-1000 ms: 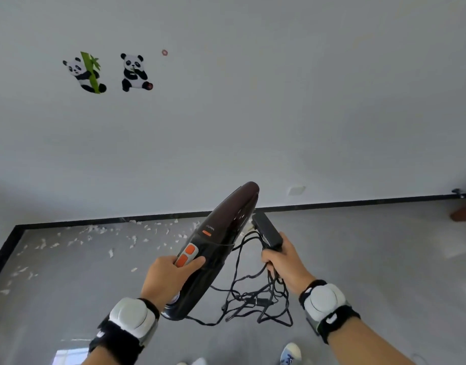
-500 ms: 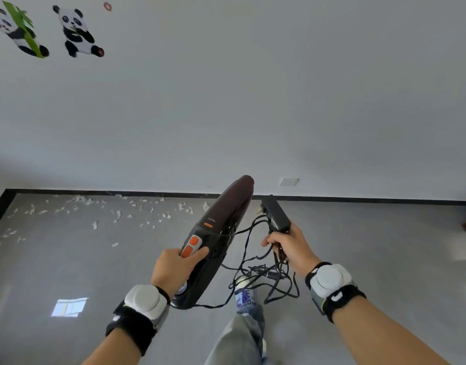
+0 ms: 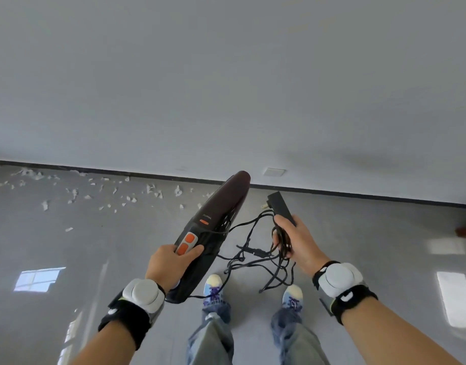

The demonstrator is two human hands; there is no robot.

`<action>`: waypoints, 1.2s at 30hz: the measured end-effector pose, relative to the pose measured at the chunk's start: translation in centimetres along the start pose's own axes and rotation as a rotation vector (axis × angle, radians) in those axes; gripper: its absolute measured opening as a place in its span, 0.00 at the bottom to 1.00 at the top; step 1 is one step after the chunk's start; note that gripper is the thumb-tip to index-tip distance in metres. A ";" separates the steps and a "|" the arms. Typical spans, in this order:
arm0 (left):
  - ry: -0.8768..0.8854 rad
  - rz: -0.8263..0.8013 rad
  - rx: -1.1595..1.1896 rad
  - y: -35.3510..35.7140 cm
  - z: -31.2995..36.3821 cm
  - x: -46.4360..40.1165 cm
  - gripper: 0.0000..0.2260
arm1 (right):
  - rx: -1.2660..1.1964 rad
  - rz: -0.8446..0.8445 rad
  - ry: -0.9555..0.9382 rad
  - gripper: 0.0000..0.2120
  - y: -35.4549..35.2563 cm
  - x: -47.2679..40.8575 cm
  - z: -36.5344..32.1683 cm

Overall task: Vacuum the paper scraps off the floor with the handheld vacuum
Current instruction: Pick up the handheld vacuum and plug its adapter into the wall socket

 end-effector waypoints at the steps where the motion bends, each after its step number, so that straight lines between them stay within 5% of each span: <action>1: -0.007 -0.004 -0.006 1.0 0.4 -0.6 0.23 | 0.004 0.018 0.009 0.12 -0.8 -1.4 0.2; 13: -0.189 -0.004 0.260 19.7 -0.1 -12.7 0.25 | 0.109 0.030 0.075 0.18 -9.6 -18.5 11.3; 21: -0.198 -0.244 0.598 28.7 -0.1 -21.7 0.16 | 0.093 0.048 0.013 0.15 -11.7 -27.6 19.2; 29: -0.139 -0.137 0.698 33.5 0.0 -27.6 0.12 | 0.255 0.073 -0.190 0.17 -12.3 -35.7 22.7; 36: 0.013 -0.078 0.612 34.2 1.1 -32.5 0.14 | 0.336 0.237 -0.633 0.20 -13.0 -43.8 20.7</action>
Point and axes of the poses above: each hand's wrist, its own x-axis away from the middle knuckle, its own y-axis out of the palm, z = x × y, the point moved 3 cm from there along -x, towards the middle knuckle, and after that the axes turned 10 degrees about -x, right-handed, at the moved point
